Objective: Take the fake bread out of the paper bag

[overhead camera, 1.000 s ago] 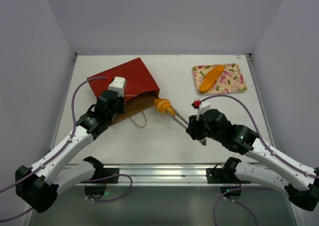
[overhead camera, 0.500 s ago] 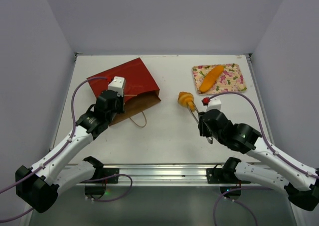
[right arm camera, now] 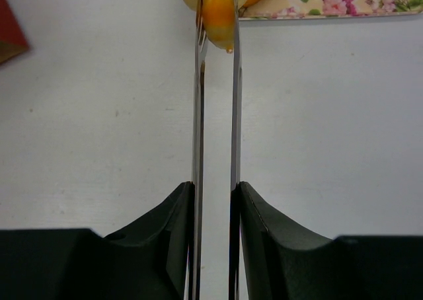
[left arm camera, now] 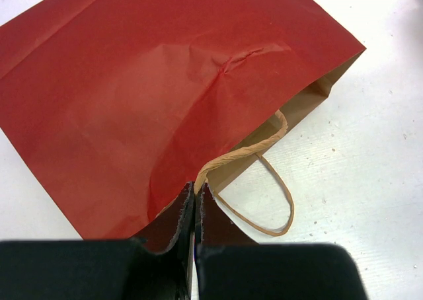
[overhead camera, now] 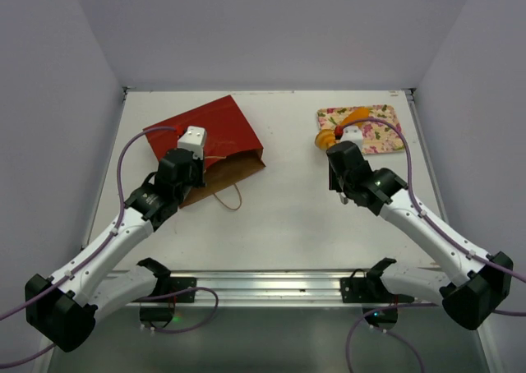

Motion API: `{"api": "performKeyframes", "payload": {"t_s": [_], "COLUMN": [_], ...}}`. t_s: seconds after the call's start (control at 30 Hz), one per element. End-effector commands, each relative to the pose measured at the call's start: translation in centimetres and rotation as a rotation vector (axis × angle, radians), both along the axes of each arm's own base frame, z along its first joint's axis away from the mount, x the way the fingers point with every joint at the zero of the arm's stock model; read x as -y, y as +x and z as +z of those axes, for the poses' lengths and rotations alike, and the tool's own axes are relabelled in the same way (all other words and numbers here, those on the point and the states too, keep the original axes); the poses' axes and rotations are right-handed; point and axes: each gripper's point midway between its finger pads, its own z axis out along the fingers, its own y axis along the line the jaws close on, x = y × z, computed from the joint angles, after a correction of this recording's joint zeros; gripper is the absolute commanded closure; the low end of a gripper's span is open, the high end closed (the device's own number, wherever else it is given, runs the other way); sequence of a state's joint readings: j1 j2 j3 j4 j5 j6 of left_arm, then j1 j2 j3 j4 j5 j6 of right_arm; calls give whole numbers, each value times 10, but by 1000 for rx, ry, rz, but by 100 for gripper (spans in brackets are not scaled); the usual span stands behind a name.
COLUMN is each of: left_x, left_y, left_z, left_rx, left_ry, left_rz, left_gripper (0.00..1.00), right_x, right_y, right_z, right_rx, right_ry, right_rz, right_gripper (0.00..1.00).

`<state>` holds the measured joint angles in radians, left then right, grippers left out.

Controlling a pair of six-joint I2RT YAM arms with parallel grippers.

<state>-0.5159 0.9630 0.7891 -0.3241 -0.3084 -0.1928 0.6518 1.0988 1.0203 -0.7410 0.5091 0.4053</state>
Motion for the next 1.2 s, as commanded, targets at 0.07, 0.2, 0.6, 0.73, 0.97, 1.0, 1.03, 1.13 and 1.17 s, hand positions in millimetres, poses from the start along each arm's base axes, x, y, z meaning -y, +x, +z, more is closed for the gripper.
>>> {"api": "performKeyframes", "payload": {"t_s": [0.07, 0.2, 0.6, 0.73, 0.97, 1.0, 1.03, 1.13, 1.17], "left_x": [0, 1, 1, 1, 1, 1, 1, 2, 2], "left_y": [2, 2, 0, 1, 1, 1, 1, 1, 1], "left_z": [15, 16, 19, 19, 18, 18, 18, 19, 18], "left_rx": [29, 31, 40, 39, 37, 38, 38, 39, 37], "left_ry": [-39, -42, -52, -49, -48, -50, -49, -51, -50], "left_rz": [8, 5, 0, 1, 1, 2, 1, 0, -2], "left_gripper": [100, 100, 100, 100, 100, 100, 100, 100, 100], "right_x": [6, 31, 87, 109, 136, 139, 141, 146, 148], "right_y": [49, 72, 106, 114, 133, 136, 138, 148, 152], "right_z": [38, 44, 31, 24, 14, 8, 5, -5, -3], "right_rx": [125, 152, 142, 158, 179, 168, 163, 150, 157], "right_ry": [63, 91, 195, 264, 298, 292, 285, 280, 279], "right_rz": [-56, -150, -274, -337, -417, -427, -433, -442, -447], "right_gripper": [73, 74, 74, 74, 75, 75, 75, 75, 75]}}
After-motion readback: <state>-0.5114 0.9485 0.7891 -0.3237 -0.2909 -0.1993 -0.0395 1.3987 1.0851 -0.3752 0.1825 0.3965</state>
